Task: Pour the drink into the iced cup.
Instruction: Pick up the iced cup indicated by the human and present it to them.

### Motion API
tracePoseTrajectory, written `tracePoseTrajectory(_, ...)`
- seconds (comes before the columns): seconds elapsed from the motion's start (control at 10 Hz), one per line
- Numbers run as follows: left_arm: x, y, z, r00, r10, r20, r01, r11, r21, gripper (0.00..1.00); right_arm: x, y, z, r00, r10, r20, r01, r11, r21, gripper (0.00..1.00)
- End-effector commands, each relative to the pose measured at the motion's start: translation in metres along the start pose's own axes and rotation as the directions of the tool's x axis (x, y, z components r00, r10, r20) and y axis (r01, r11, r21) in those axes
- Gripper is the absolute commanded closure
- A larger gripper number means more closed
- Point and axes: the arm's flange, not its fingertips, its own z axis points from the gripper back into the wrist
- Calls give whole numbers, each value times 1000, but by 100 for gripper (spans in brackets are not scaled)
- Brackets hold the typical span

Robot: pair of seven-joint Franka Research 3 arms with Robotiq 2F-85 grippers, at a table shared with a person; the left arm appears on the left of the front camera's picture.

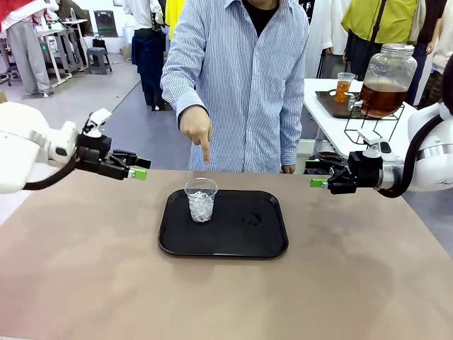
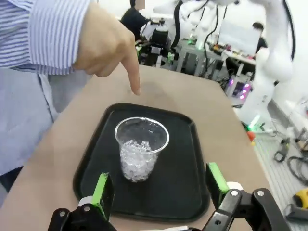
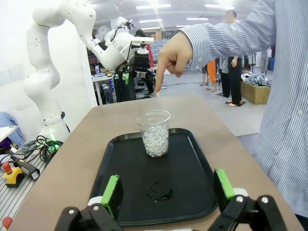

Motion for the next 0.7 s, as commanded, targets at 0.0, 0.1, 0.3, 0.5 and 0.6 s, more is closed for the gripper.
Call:
tracePoseTrajectory(0.0, -8, -9, -10, 999, -44, 22, 44, 999, 16, 0, 4, -1, -2, 1000, -3, -3, 3, 1000, 7, 0)
tracePoseTrajectory(0.1, -7, -12, -5, 999, -2, 49, -1, 998, 63, 0, 4, -1, -2, 1000, -3, -3, 3, 1000, 7, 0)
tracePoseTrajectory(0.3, -7, -4, -6, 1000, -25, 4, 25, 1000, 5, 0, 4, -1, -2, 1000, -3, -3, 3, 1000, 7, 0)
tracePoseTrajectory(0.5, -9, -5, -7, 1000, -18, 13, 17, 1000, 17, 0, 4, -1, -2, 1000, -3, -3, 3, 1000, 7, 0)
tracePoseTrajectory(0.6, -14, -2, -11, 991, -129, 32, 129, 992, 7, 0, 4, -1, -2, 1000, -3, -3, 3, 1000, 7, 0)
